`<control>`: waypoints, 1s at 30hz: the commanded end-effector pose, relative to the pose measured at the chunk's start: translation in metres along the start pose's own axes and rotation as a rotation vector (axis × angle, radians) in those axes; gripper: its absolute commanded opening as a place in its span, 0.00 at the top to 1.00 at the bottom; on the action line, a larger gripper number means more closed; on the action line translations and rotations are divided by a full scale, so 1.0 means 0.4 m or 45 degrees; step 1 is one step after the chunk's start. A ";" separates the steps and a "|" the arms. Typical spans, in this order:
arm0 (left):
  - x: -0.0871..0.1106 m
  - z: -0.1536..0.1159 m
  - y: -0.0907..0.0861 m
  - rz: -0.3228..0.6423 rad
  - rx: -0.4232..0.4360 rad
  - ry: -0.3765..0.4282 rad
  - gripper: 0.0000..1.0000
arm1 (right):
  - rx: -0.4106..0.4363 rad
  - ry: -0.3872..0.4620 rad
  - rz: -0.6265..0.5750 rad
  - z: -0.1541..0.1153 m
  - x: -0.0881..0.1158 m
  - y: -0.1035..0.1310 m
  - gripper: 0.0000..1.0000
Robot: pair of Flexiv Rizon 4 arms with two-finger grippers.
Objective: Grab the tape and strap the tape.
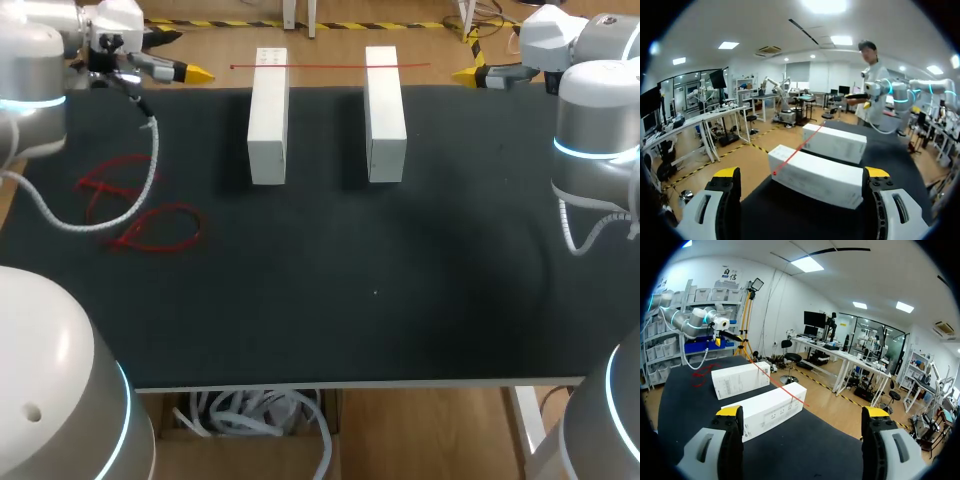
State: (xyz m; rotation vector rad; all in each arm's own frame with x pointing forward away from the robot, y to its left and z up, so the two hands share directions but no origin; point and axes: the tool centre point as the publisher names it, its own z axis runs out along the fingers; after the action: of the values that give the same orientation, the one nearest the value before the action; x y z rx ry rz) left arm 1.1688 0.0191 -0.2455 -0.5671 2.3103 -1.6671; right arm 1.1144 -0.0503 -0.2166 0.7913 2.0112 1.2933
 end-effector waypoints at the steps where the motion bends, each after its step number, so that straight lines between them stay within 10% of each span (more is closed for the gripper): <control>1: -0.082 0.063 0.009 0.000 0.030 0.219 0.00 | 0.000 -0.001 0.000 0.000 0.001 0.000 0.00; 26: -0.136 0.184 0.080 0.061 0.130 0.320 0.00 | 0.000 -0.001 0.000 0.000 0.001 0.000 0.00; 30: -0.128 0.199 0.090 0.043 0.161 0.335 0.15 | 0.000 -0.001 0.000 0.000 0.001 0.000 0.00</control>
State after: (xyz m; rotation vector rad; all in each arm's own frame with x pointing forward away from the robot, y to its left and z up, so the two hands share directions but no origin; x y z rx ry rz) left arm 1.2336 -0.0157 -0.2965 -0.3635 2.3189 -1.8900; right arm 1.1145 -0.0503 -0.2166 0.7913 2.0111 1.2934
